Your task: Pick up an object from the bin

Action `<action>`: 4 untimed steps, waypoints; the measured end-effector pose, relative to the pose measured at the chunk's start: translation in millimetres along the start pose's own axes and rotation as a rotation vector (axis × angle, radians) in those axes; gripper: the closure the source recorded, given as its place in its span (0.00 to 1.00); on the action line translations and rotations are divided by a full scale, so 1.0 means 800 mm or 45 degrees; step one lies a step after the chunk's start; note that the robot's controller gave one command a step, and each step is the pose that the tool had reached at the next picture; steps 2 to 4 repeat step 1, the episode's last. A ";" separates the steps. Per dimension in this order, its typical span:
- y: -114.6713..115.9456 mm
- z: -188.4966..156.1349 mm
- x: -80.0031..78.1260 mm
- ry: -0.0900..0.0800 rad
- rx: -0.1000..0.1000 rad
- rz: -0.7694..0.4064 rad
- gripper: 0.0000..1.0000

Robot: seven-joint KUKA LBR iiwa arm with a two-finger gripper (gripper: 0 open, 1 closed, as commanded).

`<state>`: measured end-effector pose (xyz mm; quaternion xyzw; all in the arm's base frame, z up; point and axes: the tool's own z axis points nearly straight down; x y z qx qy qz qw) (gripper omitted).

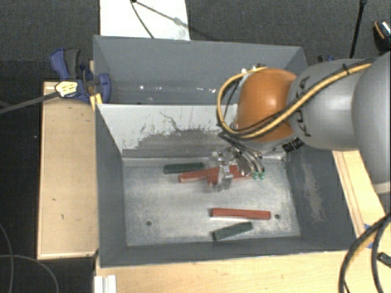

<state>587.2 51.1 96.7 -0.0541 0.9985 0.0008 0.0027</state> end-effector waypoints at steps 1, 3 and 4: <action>0.000 -0.103 -0.004 -0.006 0.001 0.008 1.00; 0.000 -0.103 -0.004 -0.006 0.001 0.008 1.00; 0.000 -0.103 -0.004 -0.006 0.001 0.008 1.00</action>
Offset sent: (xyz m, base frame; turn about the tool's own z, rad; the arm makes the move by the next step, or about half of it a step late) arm 0.0000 0.0000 0.0773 0.0000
